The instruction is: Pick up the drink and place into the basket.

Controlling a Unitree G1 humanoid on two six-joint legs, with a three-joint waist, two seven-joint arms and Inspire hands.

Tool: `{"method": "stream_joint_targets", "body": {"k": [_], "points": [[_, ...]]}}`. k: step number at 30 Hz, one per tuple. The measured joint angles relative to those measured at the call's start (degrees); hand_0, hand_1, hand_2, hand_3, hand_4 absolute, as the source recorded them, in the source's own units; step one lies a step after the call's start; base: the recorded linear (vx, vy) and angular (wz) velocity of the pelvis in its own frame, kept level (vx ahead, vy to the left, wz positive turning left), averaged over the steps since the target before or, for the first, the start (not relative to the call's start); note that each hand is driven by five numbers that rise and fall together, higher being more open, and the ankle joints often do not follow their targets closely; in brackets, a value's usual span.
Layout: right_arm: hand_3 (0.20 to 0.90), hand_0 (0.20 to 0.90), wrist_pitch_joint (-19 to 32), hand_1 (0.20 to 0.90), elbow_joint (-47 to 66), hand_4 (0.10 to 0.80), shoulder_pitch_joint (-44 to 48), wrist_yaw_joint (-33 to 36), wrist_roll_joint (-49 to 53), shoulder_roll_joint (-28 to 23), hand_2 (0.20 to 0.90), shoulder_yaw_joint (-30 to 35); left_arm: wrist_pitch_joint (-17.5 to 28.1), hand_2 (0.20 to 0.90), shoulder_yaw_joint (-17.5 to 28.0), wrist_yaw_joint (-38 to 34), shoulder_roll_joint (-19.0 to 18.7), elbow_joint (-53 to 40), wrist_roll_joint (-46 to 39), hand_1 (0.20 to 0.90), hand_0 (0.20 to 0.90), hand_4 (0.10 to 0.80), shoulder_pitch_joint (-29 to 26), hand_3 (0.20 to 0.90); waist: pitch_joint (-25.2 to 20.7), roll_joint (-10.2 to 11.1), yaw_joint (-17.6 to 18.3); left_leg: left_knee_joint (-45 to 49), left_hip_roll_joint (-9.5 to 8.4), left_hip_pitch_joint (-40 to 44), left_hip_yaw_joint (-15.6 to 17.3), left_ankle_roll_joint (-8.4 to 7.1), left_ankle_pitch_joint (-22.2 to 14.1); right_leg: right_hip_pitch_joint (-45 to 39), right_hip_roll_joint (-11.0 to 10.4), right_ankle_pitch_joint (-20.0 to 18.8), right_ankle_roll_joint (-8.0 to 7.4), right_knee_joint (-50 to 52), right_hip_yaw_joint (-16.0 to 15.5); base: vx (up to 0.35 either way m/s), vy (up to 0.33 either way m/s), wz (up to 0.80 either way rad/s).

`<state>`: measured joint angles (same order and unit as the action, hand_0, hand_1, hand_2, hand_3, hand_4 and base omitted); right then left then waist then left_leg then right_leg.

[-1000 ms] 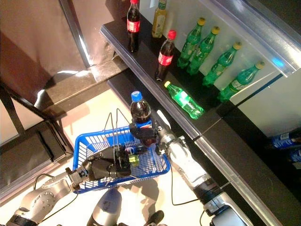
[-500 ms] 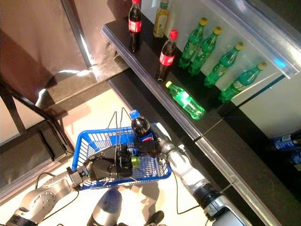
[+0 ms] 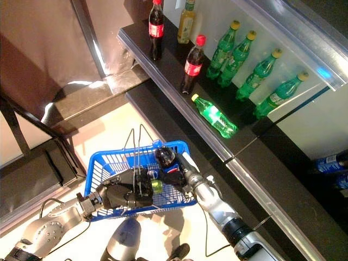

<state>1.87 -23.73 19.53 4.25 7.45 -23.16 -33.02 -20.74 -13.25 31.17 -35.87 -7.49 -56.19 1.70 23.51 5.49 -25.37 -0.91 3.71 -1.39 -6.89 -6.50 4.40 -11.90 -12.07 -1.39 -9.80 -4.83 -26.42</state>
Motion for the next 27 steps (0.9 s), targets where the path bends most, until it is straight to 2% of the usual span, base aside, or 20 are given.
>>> {"method": "stream_joint_targets", "body": {"k": [12, 20, 27], "points": [[0.2, 0.3, -1.94, 0.3, -2.74, 0.1, 1.52, 1.16, -10.84, 0.09, 0.3, -3.84, 0.0, 0.3, -2.06, 2.26, -0.53, -2.7, 0.0, 0.3, 0.3, 0.1, -0.48, 0.2, -0.01, 0.01, -1.04, 0.01, -0.13, 0.0, -0.29, 0.01, 0.01, -0.12, 0.01, 0.03, -0.04, 0.0, -0.15, 0.0, 0.0, 0.0], [0.2, 0.3, -4.16, 0.3, -2.93, 0.1, 4.03, 1.15, -17.8, -0.86, 0.3, -6.13, 0.01, 0.3, -4.51, 3.46, -0.94, -2.79, 0.0, 0.3, 0.3, 0.1, -3.73, 0.2, -0.01, 0.01, -1.03, 0.01, -0.22, 0.02, -0.67, 0.05, 0.04, -0.21, 0.03, 0.04, -0.07, 0.0, -0.29, 0.0, 0.0, 0.0], [0.2, 0.3, -5.65, 0.3, -2.93, 0.1, 7.16, 0.92, -23.5, -2.0, 0.3, -8.65, 0.02, 0.3, -6.66, 3.49, -1.21, -2.79, 0.0, 0.3, 0.3, 0.1, -4.35, 0.2, -0.01, 0.02, -1.03, 0.01, -0.33, 0.02, -1.23, 0.05, 0.04, -0.57, 0.01, 0.18, -0.23, 0.0, -1.23, 0.008, -0.007, 0.04]]}}
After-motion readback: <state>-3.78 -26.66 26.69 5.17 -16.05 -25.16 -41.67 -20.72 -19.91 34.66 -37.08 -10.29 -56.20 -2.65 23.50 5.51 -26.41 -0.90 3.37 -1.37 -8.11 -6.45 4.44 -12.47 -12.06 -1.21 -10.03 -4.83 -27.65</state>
